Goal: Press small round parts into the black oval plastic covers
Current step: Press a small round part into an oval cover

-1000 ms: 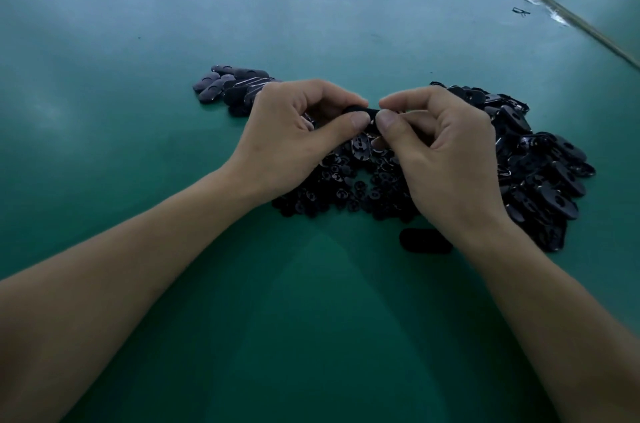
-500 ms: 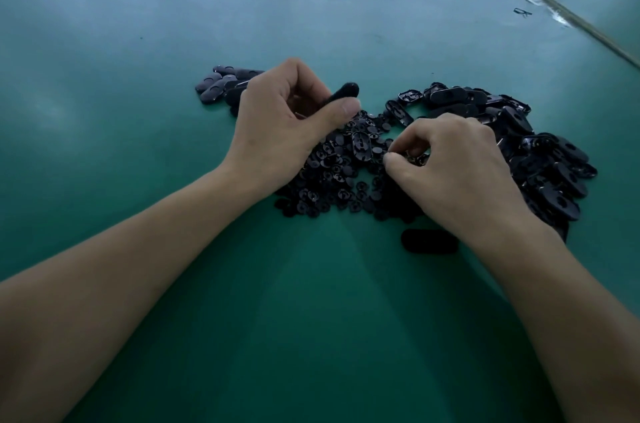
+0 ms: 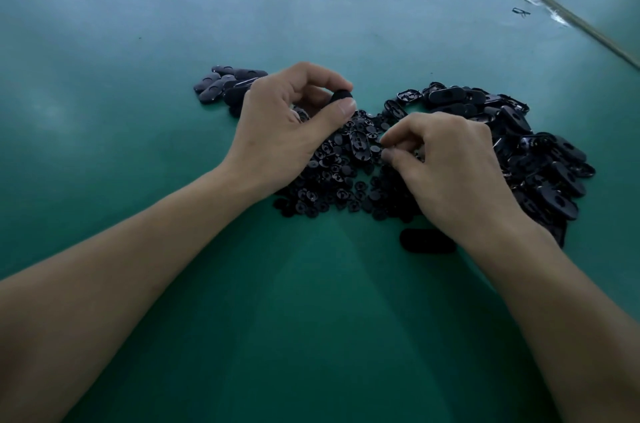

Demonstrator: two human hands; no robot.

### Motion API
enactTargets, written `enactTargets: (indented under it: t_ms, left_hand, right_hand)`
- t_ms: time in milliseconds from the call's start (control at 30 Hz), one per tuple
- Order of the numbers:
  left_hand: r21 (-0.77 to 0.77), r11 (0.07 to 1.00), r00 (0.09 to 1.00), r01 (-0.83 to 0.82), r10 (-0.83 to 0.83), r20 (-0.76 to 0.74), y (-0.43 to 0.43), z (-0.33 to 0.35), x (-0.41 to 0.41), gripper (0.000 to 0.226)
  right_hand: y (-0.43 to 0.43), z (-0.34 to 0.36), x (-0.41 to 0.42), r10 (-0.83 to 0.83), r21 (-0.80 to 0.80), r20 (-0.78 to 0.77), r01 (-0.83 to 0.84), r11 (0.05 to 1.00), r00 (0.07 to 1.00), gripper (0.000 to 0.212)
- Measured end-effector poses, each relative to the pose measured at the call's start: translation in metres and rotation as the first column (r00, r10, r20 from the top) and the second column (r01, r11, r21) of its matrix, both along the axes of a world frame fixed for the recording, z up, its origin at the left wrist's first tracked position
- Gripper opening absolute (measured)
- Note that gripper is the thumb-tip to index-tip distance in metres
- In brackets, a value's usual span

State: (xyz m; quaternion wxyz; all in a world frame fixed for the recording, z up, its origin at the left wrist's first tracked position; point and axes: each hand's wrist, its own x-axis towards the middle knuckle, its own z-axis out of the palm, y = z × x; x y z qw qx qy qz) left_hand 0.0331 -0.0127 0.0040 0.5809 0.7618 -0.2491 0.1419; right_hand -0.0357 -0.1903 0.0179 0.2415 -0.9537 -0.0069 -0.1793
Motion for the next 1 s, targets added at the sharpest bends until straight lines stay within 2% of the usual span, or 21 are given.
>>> enactTargets:
  t_ms: [200,333,533,767,1000]
  left_hand:
    - [-0.083,0.996,0.999,0.033,-0.034,-0.009,0.0003,0.0002,-0.0012,0.020]
    - [-0.099,0.994,0.998,0.037,-0.041,-0.039,0.0015,0.0006,-0.0014,0.025]
    - [-0.091,0.994,0.996,0.063,-0.068,-0.053,0.0000,0.0016,-0.0031,0.020]
    - [-0.085,0.996,0.996,0.041,-0.047,-0.078,-0.0002,0.0020,-0.0034,0.020]
    - [-0.065,0.997,0.994,0.047,-0.053,-0.093,-0.0009,0.0016,-0.0031,0.023]
  right_hand:
    - [0.0040,0.0036,0.0007,0.040,0.119,0.098,-0.052,0.992,0.994,0.004]
    - [0.0061,0.0026,-0.0001,0.056,0.118,0.097,-0.067,0.991,0.994,0.011]
    - [0.0095,0.0028,0.0000,0.077,0.142,0.107,-0.092,0.986,0.991,0.021]
    - [0.0085,0.0021,0.0019,0.067,0.154,0.083,-0.079,0.985,0.994,0.014]
    - [0.0086,0.0017,-0.0001,0.079,0.181,0.204,-0.117,0.976,0.976,0.015]
